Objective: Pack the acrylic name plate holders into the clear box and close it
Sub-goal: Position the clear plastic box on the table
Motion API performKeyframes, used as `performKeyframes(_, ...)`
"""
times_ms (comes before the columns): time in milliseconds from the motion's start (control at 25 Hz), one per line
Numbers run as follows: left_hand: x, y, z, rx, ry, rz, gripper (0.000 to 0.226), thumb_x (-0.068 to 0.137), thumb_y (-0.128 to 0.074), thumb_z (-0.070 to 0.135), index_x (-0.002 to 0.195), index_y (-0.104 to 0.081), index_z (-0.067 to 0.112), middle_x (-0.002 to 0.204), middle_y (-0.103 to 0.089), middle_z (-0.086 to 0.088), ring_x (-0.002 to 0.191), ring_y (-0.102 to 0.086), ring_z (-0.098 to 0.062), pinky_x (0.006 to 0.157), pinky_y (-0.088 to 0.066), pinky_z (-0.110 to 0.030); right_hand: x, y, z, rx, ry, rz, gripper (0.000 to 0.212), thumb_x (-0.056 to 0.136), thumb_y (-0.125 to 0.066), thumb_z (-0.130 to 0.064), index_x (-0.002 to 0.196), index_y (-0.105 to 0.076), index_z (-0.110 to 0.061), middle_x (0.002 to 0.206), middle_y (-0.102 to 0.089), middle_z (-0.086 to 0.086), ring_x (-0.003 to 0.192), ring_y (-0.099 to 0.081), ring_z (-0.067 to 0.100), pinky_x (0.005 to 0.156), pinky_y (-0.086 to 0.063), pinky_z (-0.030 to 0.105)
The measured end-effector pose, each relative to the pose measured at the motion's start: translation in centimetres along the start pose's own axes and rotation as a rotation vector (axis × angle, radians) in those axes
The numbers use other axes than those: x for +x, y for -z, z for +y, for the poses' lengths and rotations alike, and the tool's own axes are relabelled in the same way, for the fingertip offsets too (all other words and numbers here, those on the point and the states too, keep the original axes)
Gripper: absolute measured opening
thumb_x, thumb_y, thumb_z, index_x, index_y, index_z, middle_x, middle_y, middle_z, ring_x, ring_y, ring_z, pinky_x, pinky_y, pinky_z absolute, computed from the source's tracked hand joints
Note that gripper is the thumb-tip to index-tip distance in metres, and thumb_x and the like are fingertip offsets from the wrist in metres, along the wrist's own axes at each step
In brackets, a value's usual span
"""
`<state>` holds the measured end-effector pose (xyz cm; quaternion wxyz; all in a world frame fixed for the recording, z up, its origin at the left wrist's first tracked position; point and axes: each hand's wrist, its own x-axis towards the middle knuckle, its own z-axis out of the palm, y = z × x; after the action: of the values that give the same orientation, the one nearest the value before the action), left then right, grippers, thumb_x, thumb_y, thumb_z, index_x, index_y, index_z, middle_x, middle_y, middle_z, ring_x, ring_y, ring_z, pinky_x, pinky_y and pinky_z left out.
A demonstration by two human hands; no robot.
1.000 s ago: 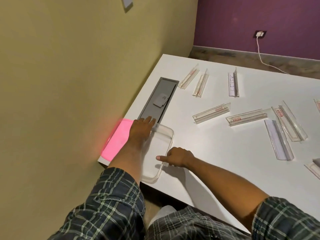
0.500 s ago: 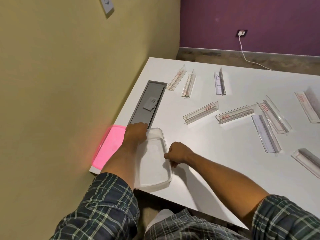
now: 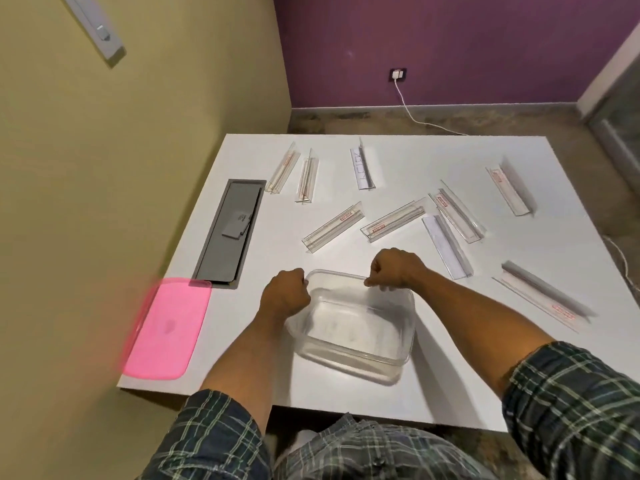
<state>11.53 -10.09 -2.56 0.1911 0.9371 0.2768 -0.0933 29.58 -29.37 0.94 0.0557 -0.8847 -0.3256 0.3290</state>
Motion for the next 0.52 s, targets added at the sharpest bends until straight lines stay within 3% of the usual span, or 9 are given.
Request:
performKeyframes(120, 0.2, -1.7, 4.0, -0.099, -0.013, -0.042, 0.015, 0.095, -0.046, 0.026, 0.084, -0.044, 0.015, 0.092, -0.065, -0.013, 0.083, -0.061, -0.035, 0.064, -0.040, -0.033, -1.5, 0.2, 3.7, 0.025, -0.045, 0.098, 0.009, 0.083, -0.070, -0.027, 0.089, -0.077, -0.025, 0.089, -0.075, -0.008, 0.086, -0.069, 0.016, 0.073, -0.051, 0.028)
performKeyframes(320, 0.6, -2.9, 7.2, -0.194, -0.025, -0.129, 0.013, 0.083, -0.041, 0.026, 0.072, -0.038, 0.020, 0.073, -0.054, 0.002, 0.063, -0.055, -0.022, 0.053, -0.041, -0.029, -2.9, -0.5, 7.3, 0.020, -0.076, 0.137, 0.040, 0.081, -0.052, -0.002, 0.104, -0.074, -0.027, 0.110, -0.072, -0.003, 0.102, -0.065, 0.025, 0.086, -0.054, 0.036)
performKeyframes(440, 0.7, -3.5, 7.5, -0.274, 0.018, -0.179, 0.011, 0.081, -0.044, 0.020, 0.073, -0.041, 0.013, 0.071, -0.059, -0.007, 0.052, -0.063, -0.027, 0.051, -0.054, -0.036, -3.1, -1.0, 8.5, 0.013, -0.055, 0.149, 0.046, 0.079, -0.051, 0.001, 0.108, -0.074, -0.027, 0.111, -0.071, -0.003, 0.102, -0.064, 0.025, 0.084, -0.054, 0.035)
performKeyframes(520, 0.6, -3.7, 7.5, -0.374, 0.057, -0.220, 0.008, 0.075, -0.046, 0.018, 0.075, -0.042, 0.011, 0.065, -0.061, -0.013, 0.045, -0.067, -0.033, 0.045, -0.053, -0.033, -3.1, -1.2, 8.9, 0.019, -0.049, 0.170, 0.046, 0.080, -0.051, 0.001, 0.107, -0.074, -0.029, 0.109, -0.072, -0.003, 0.102, -0.065, 0.024, 0.079, -0.052, 0.031)
